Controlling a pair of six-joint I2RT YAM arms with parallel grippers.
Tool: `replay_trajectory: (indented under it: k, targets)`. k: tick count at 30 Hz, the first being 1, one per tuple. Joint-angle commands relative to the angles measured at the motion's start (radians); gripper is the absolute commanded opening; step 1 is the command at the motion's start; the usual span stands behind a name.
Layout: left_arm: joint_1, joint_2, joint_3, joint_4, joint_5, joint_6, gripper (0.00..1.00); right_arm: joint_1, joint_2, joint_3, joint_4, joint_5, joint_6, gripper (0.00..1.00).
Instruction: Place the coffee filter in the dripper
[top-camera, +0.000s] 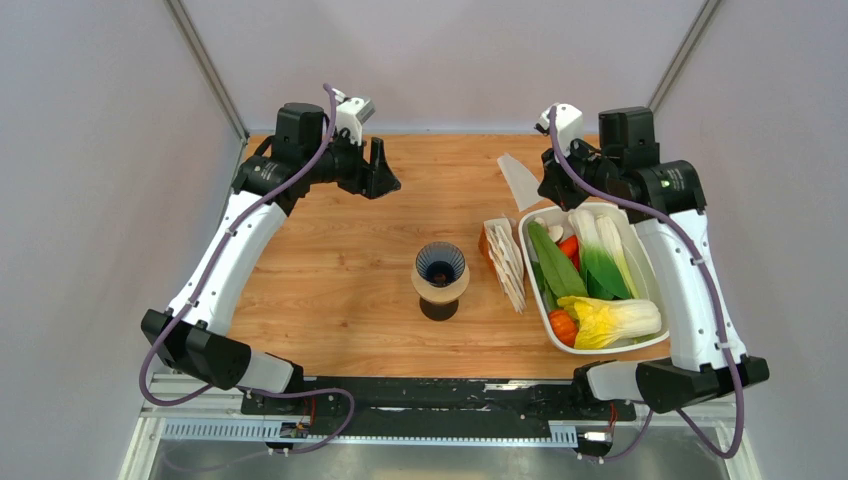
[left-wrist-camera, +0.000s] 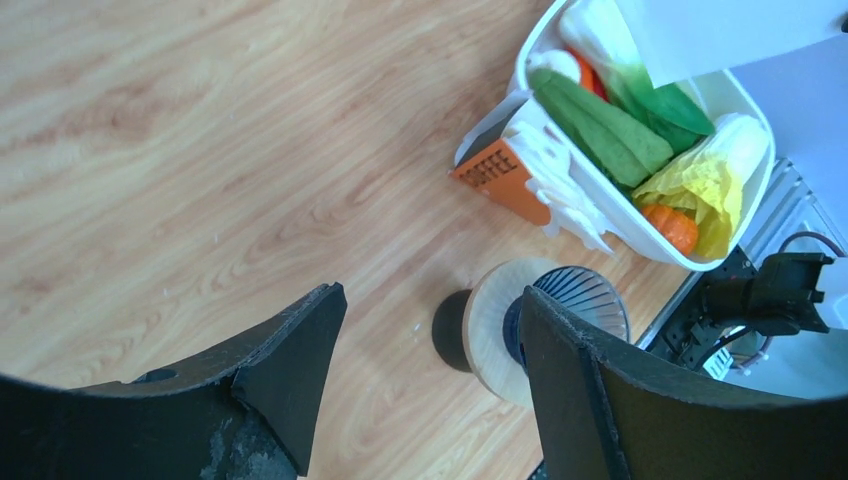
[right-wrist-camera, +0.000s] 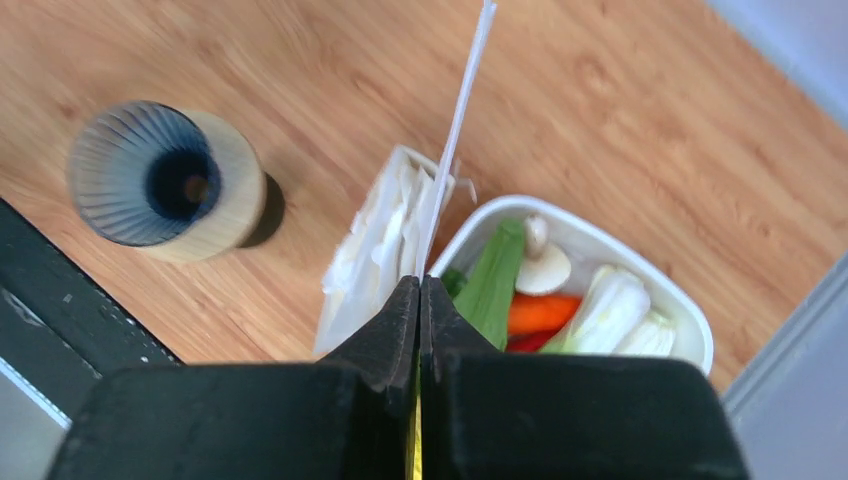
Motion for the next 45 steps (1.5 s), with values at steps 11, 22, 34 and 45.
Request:
replay_trajectory:
  k: [11, 22, 34, 45]
  targets:
    - [0.003, 0.015, 0.031, 0.547, 0.457, -0.578, 0.76, 0.004, -0.229, -0.152, 0.468, -0.203, 0.177, 0.0]
    - [-0.109, 0.061, 0.007, 0.634, 0.35, -0.851, 0.77, 0.08, -0.144, -0.171, 0.543, -0.172, 0.292, 0.0]
    - [-0.148, 0.156, 0.109, 0.419, 0.171, -0.855, 0.77, 0.348, -0.122, -0.184, 0.541, 0.01, 0.178, 0.0]
    - [-0.147, 0.127, 0.061, 0.387, 0.153, -0.813, 0.77, 0.485, -0.05, -0.139, 0.468, 0.239, 0.052, 0.0]
